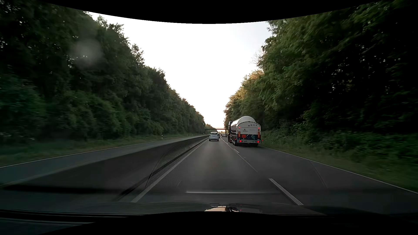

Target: Follow the waypoints while adhering to traffic rules and regulations

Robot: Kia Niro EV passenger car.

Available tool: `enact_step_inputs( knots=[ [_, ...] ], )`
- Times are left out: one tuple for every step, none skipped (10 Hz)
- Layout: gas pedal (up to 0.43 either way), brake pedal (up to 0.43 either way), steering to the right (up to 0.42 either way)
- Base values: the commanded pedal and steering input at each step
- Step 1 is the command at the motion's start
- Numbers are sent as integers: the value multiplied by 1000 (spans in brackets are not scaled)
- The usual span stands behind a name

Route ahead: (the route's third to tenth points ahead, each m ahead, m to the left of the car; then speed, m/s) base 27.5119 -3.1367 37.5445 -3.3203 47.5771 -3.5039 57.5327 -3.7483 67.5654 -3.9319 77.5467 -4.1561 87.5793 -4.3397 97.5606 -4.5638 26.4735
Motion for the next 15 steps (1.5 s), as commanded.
enact_step_inputs(
  knots=[
    [370, 0, 1],
    [370, 0, 1],
    [370, 0, 1],
    [370, 0, 1],
    [370, 0, 0],
    [378, 0, 0],
    [378, 0, 1],
    [378, 0, 1],
    [378, 0, 0],
    [378, 0, 1],
    [390, 0, 1],
    [398, 0, 1],
    [398, 0, 1],
    [398, 0, 1],
    [398, 0, 1]
  ],
)
